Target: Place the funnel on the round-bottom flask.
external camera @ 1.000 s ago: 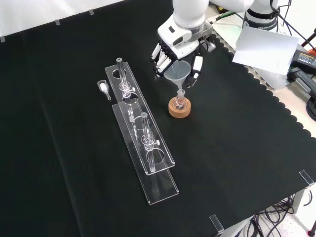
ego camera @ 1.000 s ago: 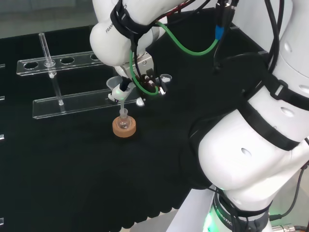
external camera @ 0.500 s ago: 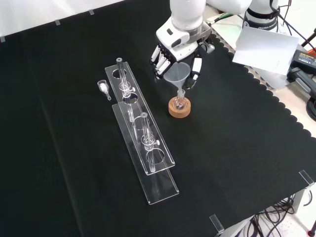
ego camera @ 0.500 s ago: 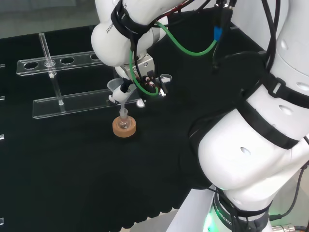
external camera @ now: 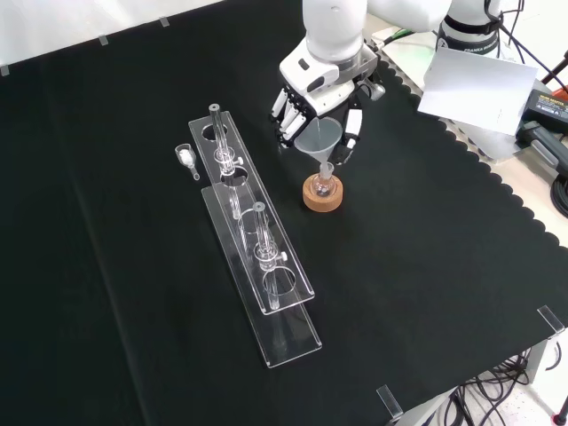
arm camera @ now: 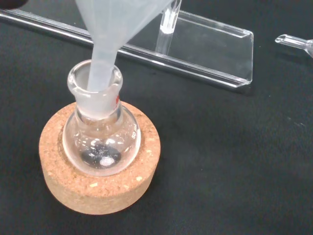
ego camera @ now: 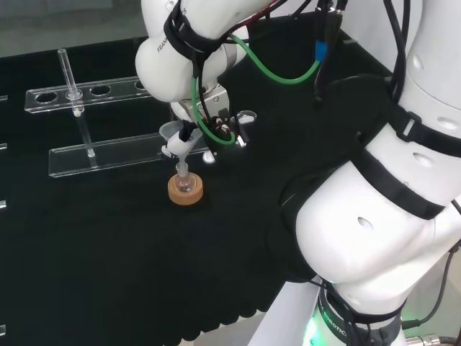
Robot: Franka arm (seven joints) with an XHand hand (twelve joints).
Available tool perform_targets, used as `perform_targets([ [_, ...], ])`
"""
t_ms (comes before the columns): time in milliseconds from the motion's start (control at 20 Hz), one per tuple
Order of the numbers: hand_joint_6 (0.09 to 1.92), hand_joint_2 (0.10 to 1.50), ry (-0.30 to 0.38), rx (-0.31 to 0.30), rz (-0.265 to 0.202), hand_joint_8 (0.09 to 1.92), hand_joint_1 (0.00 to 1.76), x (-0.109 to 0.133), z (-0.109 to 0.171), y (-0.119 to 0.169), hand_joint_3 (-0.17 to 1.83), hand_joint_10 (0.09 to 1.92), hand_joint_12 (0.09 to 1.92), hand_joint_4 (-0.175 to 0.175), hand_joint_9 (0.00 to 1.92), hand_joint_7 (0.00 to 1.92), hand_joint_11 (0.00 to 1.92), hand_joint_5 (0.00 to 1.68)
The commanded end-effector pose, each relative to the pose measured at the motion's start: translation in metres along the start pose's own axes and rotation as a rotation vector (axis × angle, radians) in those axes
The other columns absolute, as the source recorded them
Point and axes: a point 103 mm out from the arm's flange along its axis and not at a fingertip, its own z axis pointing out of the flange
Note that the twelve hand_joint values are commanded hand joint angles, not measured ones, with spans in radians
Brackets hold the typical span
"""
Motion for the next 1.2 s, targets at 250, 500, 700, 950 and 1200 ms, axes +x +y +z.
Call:
perform_targets([
  [250, 0.76, 0.87, 0.003, 0.005, 0.015, 0.80, 0.76, -0.0021, 0.0015, 0.0020, 0.51, 0.38, 1.06, -0.087, 1.22, 0.88, 0.85, 0.76],
  [500, 0.77, 0.87, -0.010, 0.018, 0.028, 0.80, 0.76, -0.0001, 0.0008, 0.0057, 0.51, 0.38, 1.07, -0.088, 1.21, 0.87, 0.84, 0.74],
  [700, 0.77, 0.86, -0.012, 0.020, 0.033, 0.81, 0.76, 0.0018, 0.0015, 0.0049, 0.51, 0.38, 1.07, -0.088, 1.20, 0.86, 0.83, 0.73],
  [950, 0.78, 0.85, 0.000, 0.029, 0.028, 0.82, 0.75, 0.0005, 0.0028, 0.0036, 0.52, 0.41, 1.10, -0.089, 1.16, 0.82, 0.79, 0.67],
  [1200, 0.77, 0.83, 0.005, 0.034, 0.024, 0.83, 0.74, -0.0022, 0.0042, 0.0033, 0.52, 0.43, 1.13, -0.091, 1.13, 0.80, 0.76, 0.62],
])
